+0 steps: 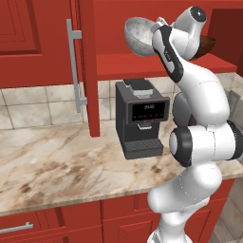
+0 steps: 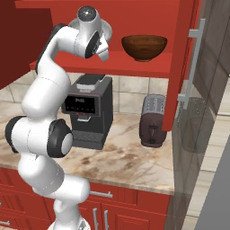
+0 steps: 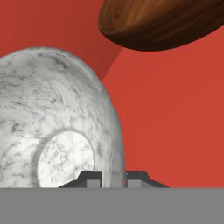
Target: Move the bowls from the cabinet to the plates on the dining table.
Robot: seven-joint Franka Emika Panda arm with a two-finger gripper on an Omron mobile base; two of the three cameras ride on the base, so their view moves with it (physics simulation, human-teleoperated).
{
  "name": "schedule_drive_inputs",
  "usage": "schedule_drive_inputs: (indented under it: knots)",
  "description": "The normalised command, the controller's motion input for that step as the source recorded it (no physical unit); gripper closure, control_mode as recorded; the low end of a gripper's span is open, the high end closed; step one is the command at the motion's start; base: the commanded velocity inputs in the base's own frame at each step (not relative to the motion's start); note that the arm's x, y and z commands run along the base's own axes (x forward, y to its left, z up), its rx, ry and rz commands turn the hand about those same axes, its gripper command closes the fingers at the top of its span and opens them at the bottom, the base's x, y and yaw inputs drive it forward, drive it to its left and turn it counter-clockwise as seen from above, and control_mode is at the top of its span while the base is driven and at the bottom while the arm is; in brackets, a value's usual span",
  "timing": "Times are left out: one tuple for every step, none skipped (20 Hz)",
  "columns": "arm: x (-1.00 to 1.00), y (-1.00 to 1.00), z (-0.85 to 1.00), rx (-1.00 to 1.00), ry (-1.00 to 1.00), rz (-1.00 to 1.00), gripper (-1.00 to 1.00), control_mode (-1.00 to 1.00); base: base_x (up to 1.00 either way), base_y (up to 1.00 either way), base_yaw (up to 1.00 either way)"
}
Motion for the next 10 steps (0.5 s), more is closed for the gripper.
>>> schedule_drive_inputs:
  knots:
    - [-0.44, 0.00, 0.03, 0.00, 0.02, 0.00, 1.00, -1.00, 0.00, 0.00, 0.00]
    - [-0.45, 0.00, 0.03, 0.00, 0.02, 0.00, 1.00, -1.00, 0.00, 0.00, 0.00]
    - [-0.46, 0.00, 0.02, 0.00, 0.01, 0.00, 1.00, -1.00, 0.00, 0.00, 0.00]
    - [-0.47, 0.00, 0.01, 0.00, 0.01, 0.00, 1.00, -1.00, 0.00, 0.00, 0.00]
    - [-0.46, 0.00, 0.00, 0.00, 0.01, 0.00, 1.00, -1.00, 0.00, 0.00, 0.00]
    - [-0.46, 0.00, 0.00, 0.00, 0.01, 0.00, 1.00, -1.00, 0.00, 0.00, 0.00]
    - [-0.44, 0.00, 0.00, 0.00, 0.01, 0.00, 1.00, -1.00, 0.00, 0.00, 0.00]
    - [-0.44, 0.00, 0.00, 0.00, 0.01, 0.00, 1.00, -1.00, 0.00, 0.00, 0.00]
    - [-0.44, 0.00, 0.00, 0.00, 0.02, 0.00, 1.00, -1.00, 0.00, 0.00, 0.00]
    - [-0.46, 0.00, 0.00, 0.00, 0.02, 0.00, 1.00, -1.00, 0.00, 0.00, 0.00]
